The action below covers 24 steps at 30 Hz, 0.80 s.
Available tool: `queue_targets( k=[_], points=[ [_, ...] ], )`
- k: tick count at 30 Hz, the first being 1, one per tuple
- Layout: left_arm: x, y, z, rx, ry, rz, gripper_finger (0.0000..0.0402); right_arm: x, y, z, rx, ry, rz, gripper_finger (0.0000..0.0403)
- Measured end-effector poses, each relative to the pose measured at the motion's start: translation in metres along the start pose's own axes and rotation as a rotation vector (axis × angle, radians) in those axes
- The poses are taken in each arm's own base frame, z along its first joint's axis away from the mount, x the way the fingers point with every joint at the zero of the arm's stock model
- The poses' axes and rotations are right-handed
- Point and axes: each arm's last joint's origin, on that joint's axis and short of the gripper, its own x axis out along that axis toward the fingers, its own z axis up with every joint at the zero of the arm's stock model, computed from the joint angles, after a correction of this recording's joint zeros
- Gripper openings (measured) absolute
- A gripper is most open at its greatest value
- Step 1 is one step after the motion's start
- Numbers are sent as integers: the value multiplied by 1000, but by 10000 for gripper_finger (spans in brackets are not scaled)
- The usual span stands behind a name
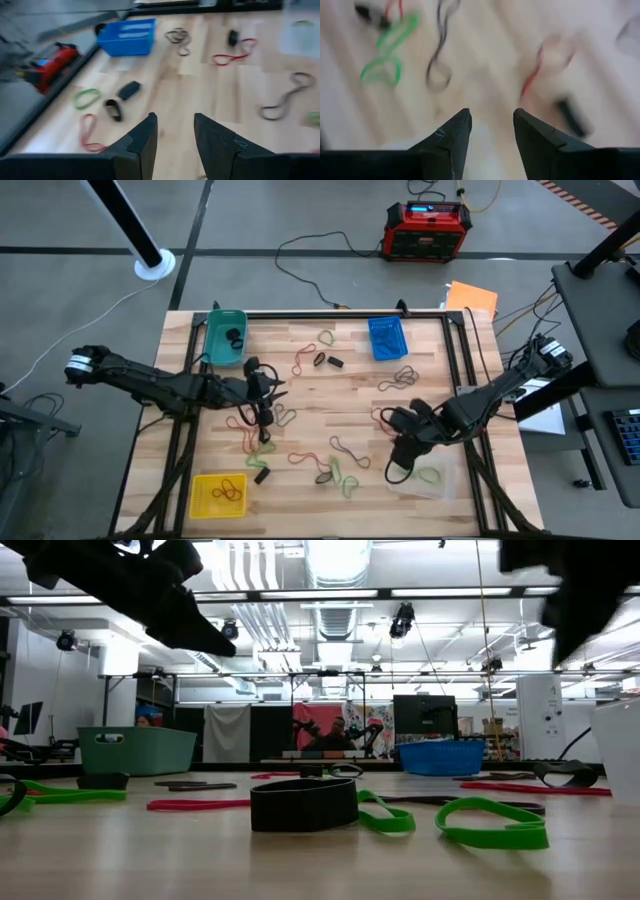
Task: Sort rubber bands into baskets
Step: Put the thin black rubber band into the blue basket
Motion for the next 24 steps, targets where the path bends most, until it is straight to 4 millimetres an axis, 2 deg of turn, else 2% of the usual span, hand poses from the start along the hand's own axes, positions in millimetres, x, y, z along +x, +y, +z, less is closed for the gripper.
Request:
queue_targets(
  k=[5, 11, 18, 24],
  points=[
    [0, -4, -3, -77, 42, -142, 113, -3, 3, 14, -182, -241, -97, 148],
    [-2, -9, -8, -175, 140, -330, 113, -4, 7, 31, -333, -394, -135, 148],
    [-3, -10, -11, -216, 184, -366, 113, -4, 4, 61, -466, -514, -78, 148],
    [1, -12, -17, -238, 246, -350, 122, -3, -5, 82, -503, -575, -1, 148]
  ],
)
